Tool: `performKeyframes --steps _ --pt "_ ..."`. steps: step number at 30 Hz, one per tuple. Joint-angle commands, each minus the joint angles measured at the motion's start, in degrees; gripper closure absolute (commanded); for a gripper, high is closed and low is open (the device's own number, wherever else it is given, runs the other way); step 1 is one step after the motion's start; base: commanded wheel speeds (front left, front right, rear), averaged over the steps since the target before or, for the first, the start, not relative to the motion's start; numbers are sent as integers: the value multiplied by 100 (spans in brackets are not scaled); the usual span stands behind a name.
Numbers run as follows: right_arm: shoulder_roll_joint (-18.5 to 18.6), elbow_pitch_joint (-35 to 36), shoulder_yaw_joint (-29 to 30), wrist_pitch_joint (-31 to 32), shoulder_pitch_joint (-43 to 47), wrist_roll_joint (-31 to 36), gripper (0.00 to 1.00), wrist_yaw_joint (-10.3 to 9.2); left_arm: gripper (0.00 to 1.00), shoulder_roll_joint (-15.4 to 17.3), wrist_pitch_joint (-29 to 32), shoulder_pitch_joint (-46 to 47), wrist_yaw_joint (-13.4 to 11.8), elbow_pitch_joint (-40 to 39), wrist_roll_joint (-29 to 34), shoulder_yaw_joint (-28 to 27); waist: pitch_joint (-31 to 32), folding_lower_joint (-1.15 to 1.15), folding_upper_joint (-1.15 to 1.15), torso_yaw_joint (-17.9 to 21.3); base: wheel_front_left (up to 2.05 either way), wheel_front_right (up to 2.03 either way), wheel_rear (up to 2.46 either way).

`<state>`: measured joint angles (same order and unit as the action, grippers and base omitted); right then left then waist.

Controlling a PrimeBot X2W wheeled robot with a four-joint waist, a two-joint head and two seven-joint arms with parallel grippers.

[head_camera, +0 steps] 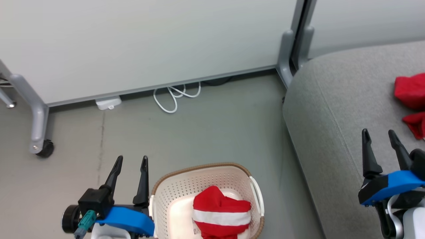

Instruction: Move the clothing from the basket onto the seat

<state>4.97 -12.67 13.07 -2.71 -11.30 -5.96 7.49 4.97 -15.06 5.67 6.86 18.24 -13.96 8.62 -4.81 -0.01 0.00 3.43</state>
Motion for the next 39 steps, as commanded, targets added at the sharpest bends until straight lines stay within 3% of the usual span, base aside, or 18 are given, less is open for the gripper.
performKeyframes --steps 1,14,39 --pt "-33 163 -33 39 178 75 0 2 0 -19 -16 -97 26 23 7 -57 240 1 0 -228 0 0 0" --pt "-211 754 -294 303 985 -31 0 2 0 -103 -16 -444 50 132 88 -547 600 1 0 -631 0 0 0" --pt "-211 571 -669 319 1072 -351 0 2 0 -173 -16 -521 63 48 255 -627 634 1 0 -759 0 0 0"
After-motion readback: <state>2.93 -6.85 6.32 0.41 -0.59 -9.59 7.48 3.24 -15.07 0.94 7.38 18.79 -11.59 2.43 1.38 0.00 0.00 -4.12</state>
